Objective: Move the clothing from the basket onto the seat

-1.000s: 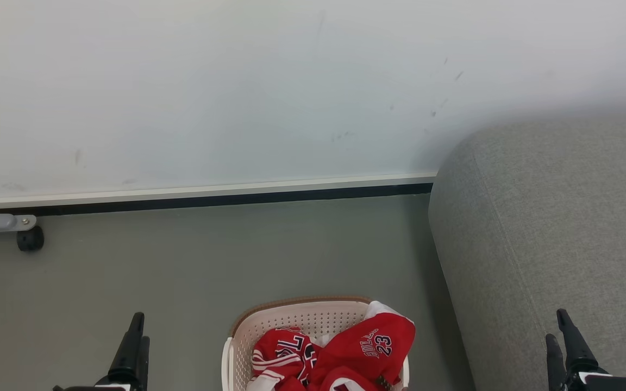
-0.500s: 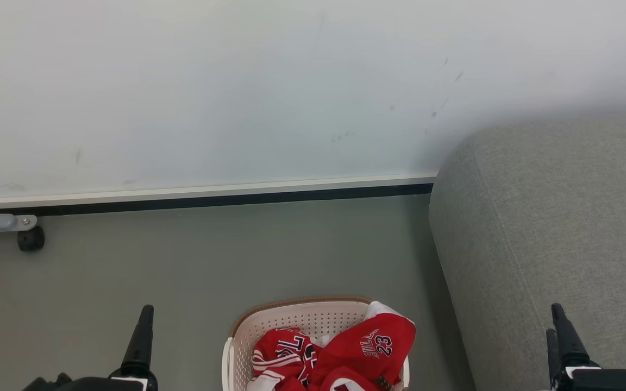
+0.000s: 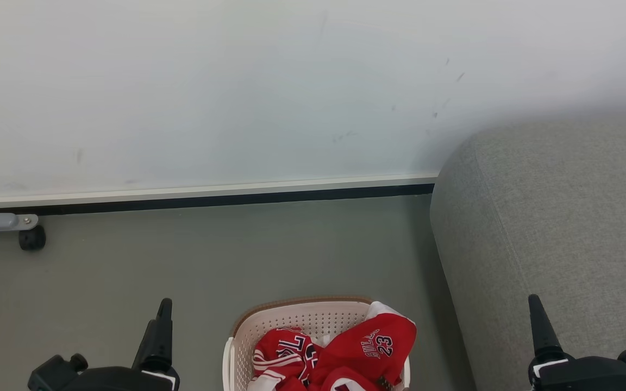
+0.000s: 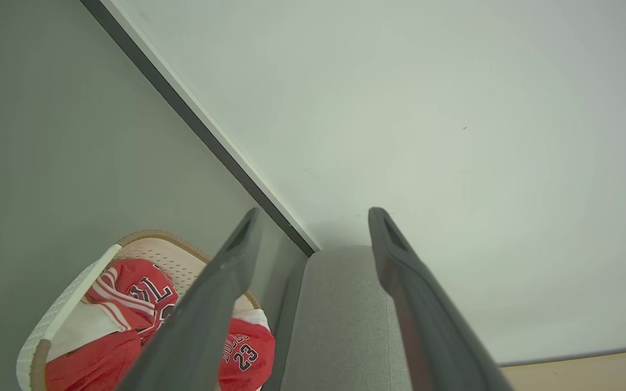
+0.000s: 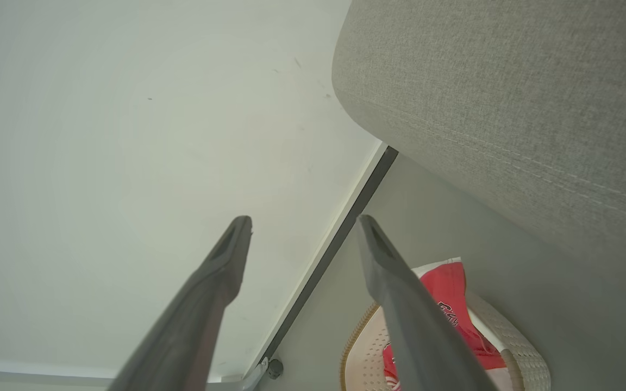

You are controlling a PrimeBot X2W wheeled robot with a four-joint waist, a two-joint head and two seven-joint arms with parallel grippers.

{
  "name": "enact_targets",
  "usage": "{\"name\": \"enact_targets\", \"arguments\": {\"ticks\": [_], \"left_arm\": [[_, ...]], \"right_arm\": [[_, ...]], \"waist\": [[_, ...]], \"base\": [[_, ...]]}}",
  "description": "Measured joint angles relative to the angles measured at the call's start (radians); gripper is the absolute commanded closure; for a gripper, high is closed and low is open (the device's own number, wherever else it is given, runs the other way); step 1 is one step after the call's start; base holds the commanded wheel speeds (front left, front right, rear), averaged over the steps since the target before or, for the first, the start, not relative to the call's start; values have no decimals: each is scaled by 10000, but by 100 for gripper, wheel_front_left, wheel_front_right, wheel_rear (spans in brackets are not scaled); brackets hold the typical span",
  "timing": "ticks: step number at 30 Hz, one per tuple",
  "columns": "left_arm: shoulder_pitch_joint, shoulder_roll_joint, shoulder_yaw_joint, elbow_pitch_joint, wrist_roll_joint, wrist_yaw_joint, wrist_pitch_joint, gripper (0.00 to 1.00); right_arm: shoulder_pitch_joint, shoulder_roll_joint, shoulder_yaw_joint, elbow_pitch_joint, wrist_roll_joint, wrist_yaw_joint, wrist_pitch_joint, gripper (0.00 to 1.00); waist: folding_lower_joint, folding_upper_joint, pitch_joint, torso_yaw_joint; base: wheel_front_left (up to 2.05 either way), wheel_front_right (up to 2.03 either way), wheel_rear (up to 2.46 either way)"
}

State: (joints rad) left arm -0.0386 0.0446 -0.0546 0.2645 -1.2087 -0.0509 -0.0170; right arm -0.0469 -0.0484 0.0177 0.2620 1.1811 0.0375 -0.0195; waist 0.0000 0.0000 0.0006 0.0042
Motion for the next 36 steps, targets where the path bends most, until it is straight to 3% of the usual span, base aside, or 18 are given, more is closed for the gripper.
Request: {"name": "enact_targets", "arguments": {"ticks": [36], "left_arm": [[128, 742, -1444, -75, 6383, 999, -1327, 0]], "right_arm": [[9, -596, 1881, -123, -6146, -915, -1304, 0]], "waist": [[0, 0, -16, 13]], "base": [[0, 0, 0]]}}
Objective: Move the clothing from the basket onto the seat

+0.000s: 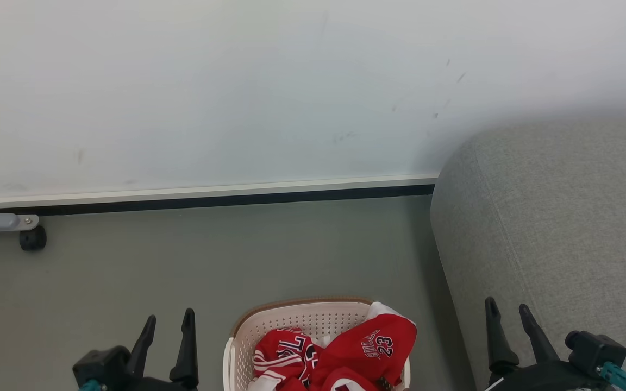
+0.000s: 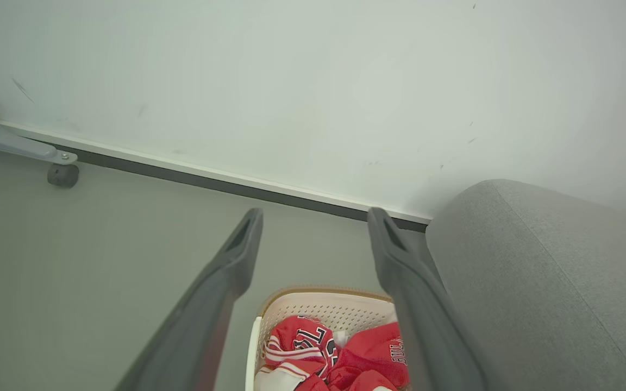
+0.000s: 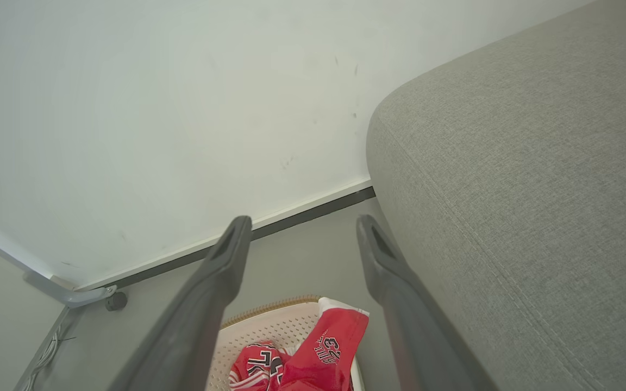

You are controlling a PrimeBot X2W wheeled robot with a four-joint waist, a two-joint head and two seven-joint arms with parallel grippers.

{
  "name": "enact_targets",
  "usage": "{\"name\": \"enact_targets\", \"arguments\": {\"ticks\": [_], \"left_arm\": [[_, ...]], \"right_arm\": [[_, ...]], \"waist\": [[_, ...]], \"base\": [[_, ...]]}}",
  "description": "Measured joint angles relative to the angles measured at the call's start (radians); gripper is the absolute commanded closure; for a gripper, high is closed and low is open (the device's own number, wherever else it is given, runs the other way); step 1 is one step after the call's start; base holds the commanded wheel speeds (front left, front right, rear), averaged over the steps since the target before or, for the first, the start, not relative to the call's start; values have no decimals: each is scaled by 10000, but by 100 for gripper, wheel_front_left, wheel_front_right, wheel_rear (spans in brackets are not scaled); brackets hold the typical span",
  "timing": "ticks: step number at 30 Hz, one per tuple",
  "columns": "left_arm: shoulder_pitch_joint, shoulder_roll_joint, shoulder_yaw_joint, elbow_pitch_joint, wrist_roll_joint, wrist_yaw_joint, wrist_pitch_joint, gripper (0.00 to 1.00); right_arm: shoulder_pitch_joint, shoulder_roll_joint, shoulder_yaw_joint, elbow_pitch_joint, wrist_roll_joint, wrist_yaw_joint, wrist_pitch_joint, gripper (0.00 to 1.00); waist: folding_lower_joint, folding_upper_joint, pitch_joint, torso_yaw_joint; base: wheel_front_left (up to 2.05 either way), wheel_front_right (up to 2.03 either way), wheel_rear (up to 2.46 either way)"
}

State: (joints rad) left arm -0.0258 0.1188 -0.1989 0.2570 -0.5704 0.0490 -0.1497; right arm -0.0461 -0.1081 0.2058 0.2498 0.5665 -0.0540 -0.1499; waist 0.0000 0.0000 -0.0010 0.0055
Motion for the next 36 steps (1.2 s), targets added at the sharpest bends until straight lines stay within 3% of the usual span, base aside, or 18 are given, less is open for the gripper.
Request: {"name": "enact_targets", "arguments": {"ticks": [27, 36], "left_arm": [[347, 221, -560, 8, 4153, 671, -995, 0], [359, 215, -568, 13, 4414, 740, -999, 0]], "right_arm": [[213, -211, 997, -102, -3824, -617, -991, 0], [262, -211, 1020, -98, -3917, -616, -993, 0]], "waist": [[0, -1, -118, -37], [0, 0, -106, -38]], "base": [[0, 0, 0], [0, 0, 0]]}}
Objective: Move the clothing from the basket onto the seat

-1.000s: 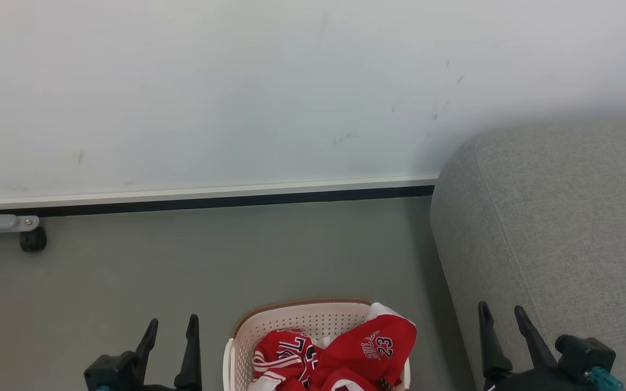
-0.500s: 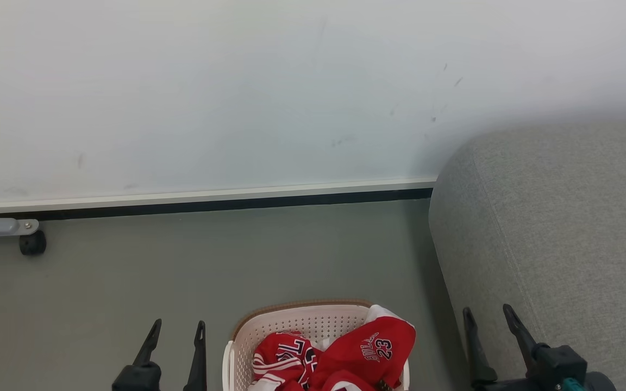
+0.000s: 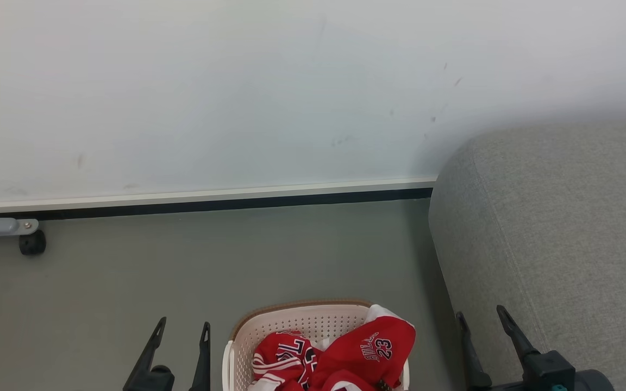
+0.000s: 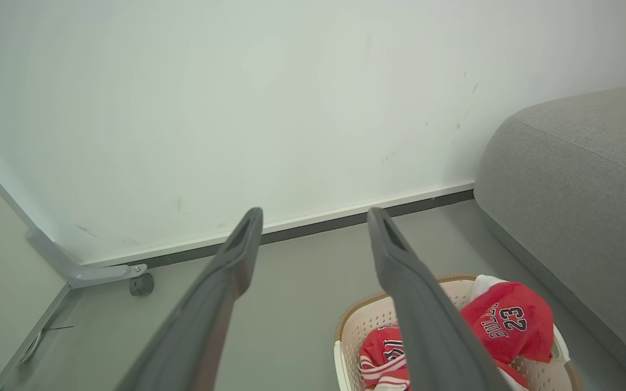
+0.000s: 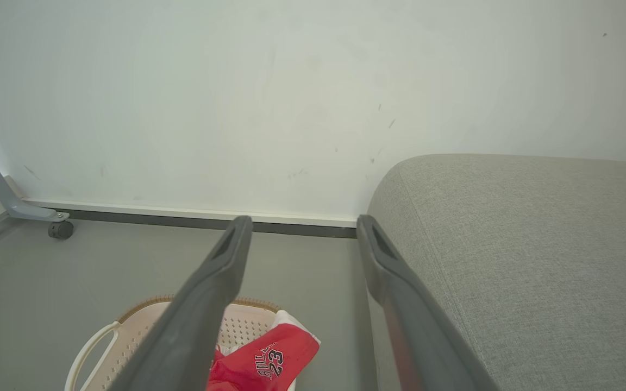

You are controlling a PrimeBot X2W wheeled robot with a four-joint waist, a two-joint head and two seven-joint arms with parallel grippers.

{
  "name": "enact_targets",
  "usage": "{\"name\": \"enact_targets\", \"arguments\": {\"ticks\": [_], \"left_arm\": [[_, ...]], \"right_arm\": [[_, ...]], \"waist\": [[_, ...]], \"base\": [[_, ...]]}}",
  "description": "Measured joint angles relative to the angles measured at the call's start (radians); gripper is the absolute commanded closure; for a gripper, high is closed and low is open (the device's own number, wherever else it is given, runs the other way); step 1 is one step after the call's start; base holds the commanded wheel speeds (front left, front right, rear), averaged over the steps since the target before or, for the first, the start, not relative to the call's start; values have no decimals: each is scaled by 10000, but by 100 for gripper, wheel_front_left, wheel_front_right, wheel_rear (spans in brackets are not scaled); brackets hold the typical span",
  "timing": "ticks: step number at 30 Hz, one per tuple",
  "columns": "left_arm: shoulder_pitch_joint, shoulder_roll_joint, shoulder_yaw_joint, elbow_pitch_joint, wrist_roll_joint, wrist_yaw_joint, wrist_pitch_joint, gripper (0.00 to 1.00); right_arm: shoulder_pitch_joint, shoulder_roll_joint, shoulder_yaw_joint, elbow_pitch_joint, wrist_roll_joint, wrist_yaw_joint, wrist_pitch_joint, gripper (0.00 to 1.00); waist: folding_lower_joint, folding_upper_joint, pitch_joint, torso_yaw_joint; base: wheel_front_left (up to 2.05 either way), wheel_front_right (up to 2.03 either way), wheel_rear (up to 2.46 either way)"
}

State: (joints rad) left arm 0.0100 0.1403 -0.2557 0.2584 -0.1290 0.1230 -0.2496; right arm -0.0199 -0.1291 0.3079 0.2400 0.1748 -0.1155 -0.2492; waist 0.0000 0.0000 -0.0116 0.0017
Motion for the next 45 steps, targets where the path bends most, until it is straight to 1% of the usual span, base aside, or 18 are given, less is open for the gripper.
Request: {"name": "enact_targets", "arguments": {"ticks": [15, 20, 22, 26, 27, 29, 31, 34, 45], "left_arm": [[171, -29, 40, -6, 27, 0, 0, 0], [159, -100, -15, -46, 90, -8, 0, 0], [114, -115, -48, -46, 102, -90, 0, 0], [-132, -136, -92, -42, 134, -107, 0, 0], [-216, -136, -107, -38, 136, -186, 0, 0], [-301, -140, -144, -36, 155, -188, 0, 0], [-506, -155, -247, 31, 236, -278, 0, 0], [-840, -178, -347, 265, 291, -295, 0, 0], [-2047, -253, -830, 1384, 719, -635, 0, 0]], "right_arm": [[107, 10, -104, 6, 0, 2, 0, 0], [113, 6, -136, -102, -12, 12, 0, 0], [103, 2, -169, -155, -15, 12, 0, 0], [-17, -19, -201, -341, -71, 15, 0, 0], [-109, -25, -211, -393, -77, 15, 0, 0], [-198, -31, -234, -472, -102, 15, 0, 0], [-395, -52, -305, -593, -184, 15, -2, 0], [-664, -65, -385, -717, -221, 15, -2, 0], [-1580, -27, -523, -1179, -341, 15, -4, 0]], "waist": [[0, 0, 92, -20], [0, 0, 303, -28], [0, 0, 428, -37], [0, 0, 758, -76], [0, 0, 854, -90], [0, 0, 957, -107], [1, 0, 1184, -145], [1, 0, 1554, -218], [3, 1, 3036, -725]], "base": [[0, 0, 0], [0, 0, 0], [0, 0, 0], [0, 0, 0], [0, 0, 0], [0, 0, 0], [0, 0, 0], [0, 0, 0], [0, 0, 0]]}}
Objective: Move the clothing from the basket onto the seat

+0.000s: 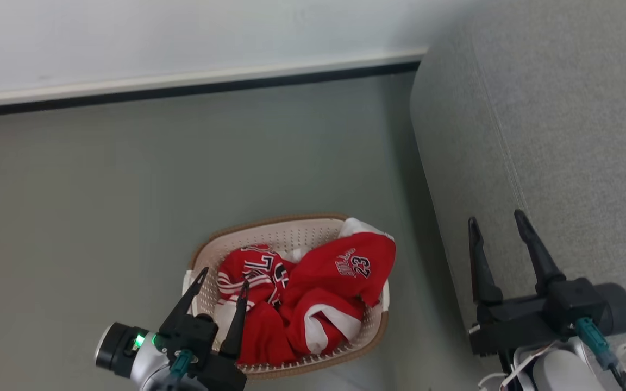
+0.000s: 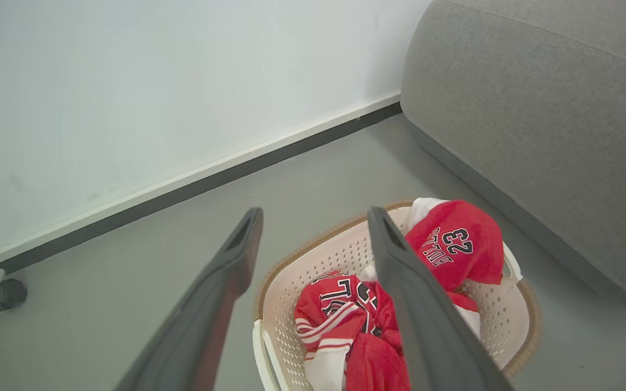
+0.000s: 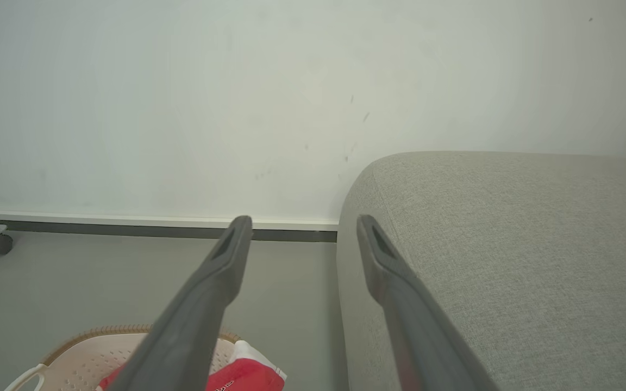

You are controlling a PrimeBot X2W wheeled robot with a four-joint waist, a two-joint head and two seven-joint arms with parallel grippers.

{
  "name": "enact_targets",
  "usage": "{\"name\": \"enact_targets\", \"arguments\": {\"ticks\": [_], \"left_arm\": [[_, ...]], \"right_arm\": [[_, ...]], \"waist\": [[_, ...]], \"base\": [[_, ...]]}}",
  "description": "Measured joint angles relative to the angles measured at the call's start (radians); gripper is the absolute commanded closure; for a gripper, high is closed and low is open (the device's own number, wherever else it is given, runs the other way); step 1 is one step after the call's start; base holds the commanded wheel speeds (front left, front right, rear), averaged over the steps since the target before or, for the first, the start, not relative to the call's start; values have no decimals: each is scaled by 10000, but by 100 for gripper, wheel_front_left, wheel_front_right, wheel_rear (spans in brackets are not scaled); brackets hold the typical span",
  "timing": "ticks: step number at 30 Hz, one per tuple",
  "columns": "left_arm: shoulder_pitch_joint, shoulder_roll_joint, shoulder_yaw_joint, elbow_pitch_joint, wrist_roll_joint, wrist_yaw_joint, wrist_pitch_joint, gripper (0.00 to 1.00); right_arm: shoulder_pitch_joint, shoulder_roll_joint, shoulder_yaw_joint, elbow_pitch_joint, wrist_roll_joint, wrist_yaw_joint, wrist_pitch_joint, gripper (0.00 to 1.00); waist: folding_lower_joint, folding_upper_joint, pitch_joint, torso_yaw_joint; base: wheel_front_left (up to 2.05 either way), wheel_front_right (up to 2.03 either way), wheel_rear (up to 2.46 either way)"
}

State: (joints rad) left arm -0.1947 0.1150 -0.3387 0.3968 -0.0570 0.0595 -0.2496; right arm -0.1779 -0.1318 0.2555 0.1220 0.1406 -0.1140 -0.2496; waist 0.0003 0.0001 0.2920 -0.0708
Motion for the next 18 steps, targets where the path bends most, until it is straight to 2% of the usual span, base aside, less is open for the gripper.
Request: {"name": "enact_targets", "arguments": {"ticks": [13, 18], "left_arm": [[-1570, -125, -1306, 1781, 886, -876, 209, 0], [-2285, -198, -1655, 2316, 1283, -1064, 383, 0]], "right_arm": [[-1294, 58, -211, -669, -94, 40, -71, 0], [-1755, 54, -293, -959, -102, 86, -71, 0]], "waist": [[0, 1, 2017, -863], [-1, 0, 2769, -1142]], "base": [[0, 0, 0], [0, 0, 0]]}}
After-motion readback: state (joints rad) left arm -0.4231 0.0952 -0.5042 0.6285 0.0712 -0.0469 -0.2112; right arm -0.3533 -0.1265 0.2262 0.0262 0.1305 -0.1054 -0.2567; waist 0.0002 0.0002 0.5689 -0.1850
